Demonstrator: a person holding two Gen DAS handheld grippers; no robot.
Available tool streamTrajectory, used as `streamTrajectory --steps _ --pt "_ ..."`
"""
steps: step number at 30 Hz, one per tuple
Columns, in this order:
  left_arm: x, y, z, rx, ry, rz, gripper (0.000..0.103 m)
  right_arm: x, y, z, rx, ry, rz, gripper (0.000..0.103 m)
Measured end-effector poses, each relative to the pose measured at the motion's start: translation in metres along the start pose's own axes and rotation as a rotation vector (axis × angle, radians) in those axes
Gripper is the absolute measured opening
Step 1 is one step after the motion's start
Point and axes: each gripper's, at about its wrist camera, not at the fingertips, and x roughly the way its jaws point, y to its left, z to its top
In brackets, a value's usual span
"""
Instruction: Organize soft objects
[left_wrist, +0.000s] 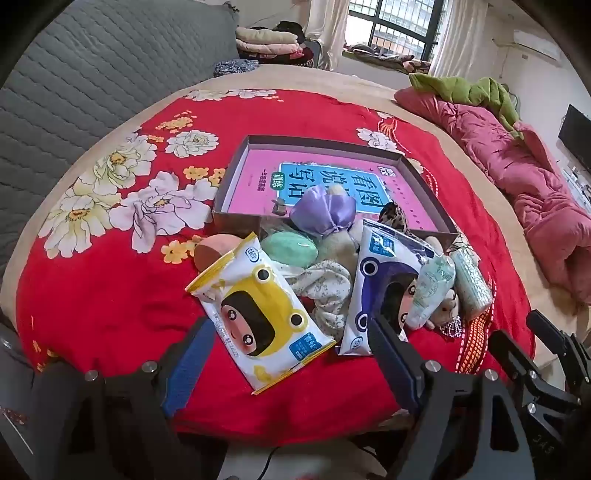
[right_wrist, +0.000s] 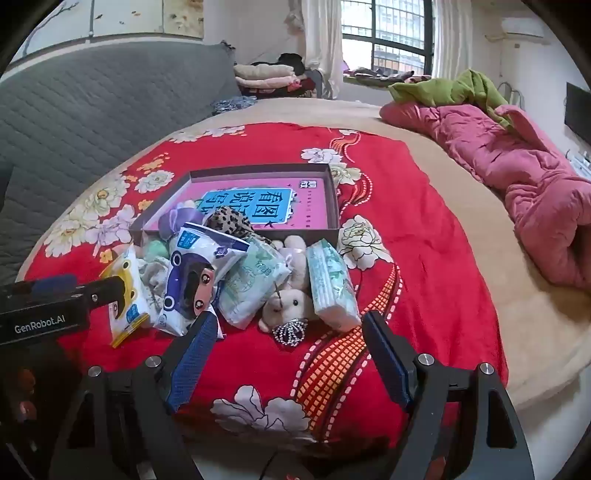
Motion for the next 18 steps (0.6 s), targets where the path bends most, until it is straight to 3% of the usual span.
streamTrajectory --steps 1,18 --pt "0.0012 0.0001 0.0005 -0.005 0.041 0.001 0.084 -0.0008 0.0000 0.0002 0.001 -0.004 -0.002 0.081" --pt "-0.0053 -0.0043 -0.0003 0.010 -0.008 0.007 0.084 -0.0038 -0.0008 0.0017 0.004 -0.020 0.017 0.081"
